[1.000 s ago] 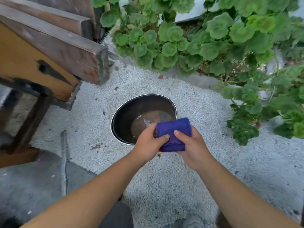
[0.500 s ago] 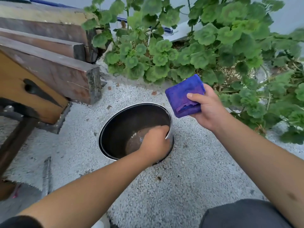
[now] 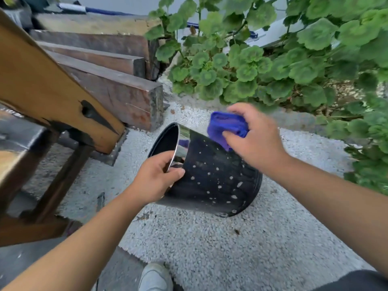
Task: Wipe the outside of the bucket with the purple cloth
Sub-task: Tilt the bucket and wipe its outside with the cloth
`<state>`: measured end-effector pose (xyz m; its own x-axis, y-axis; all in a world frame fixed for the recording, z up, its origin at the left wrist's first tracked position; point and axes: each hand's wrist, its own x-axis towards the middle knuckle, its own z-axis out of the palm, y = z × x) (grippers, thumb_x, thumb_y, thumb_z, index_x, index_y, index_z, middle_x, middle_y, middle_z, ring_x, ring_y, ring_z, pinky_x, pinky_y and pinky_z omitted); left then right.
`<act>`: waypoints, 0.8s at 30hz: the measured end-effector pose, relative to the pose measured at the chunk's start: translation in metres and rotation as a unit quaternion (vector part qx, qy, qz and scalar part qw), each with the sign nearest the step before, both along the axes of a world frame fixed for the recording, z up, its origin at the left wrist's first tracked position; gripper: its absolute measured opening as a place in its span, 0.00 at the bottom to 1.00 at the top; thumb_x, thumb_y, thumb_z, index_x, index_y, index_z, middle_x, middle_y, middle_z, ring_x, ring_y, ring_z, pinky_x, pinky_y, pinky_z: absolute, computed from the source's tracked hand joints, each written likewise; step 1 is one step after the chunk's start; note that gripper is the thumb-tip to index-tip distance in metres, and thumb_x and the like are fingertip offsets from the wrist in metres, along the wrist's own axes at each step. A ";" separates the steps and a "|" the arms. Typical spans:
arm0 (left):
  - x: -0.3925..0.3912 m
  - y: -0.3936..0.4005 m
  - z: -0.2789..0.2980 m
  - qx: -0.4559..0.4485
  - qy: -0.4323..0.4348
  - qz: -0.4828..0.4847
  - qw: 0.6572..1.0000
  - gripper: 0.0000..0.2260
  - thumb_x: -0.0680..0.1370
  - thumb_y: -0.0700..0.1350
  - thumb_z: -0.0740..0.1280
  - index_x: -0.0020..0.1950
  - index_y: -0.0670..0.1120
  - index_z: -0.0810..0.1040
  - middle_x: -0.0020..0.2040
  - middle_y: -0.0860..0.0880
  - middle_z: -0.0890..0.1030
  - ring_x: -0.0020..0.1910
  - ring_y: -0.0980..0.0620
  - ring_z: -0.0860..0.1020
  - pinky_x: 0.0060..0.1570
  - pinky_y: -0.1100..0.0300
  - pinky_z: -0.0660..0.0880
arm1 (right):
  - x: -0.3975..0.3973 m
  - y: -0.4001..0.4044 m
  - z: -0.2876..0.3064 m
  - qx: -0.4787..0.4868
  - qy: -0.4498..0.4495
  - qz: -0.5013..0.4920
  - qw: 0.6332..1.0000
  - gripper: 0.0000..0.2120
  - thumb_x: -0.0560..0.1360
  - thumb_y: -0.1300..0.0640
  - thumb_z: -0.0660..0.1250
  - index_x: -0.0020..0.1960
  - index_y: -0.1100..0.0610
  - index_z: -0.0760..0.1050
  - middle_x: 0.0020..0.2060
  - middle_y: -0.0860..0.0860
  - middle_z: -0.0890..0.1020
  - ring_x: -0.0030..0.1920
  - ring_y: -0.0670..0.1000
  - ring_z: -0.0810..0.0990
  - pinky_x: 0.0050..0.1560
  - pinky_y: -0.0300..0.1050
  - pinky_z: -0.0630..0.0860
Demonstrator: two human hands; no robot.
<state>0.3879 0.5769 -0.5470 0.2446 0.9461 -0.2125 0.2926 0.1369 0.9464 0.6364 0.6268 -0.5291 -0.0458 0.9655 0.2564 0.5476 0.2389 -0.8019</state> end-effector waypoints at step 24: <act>-0.031 -0.012 -0.065 0.193 0.097 0.108 0.971 0.26 0.77 0.49 0.64 0.74 0.63 0.64 0.69 0.62 0.69 0.69 0.53 0.71 0.53 0.70 0.75 | -0.061 -0.034 -0.119 0.003 -0.186 -0.060 0.981 0.14 0.77 0.47 0.58 0.59 0.50 0.74 0.65 0.47 0.76 0.60 0.59 0.72 0.54 0.57 0.73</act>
<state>0.3569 0.5646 -0.6119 0.0235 0.9891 0.1451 0.4737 -0.1388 0.8697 0.5758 0.5933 -0.6479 -0.0230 0.9684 0.2484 0.8264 0.1582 -0.5404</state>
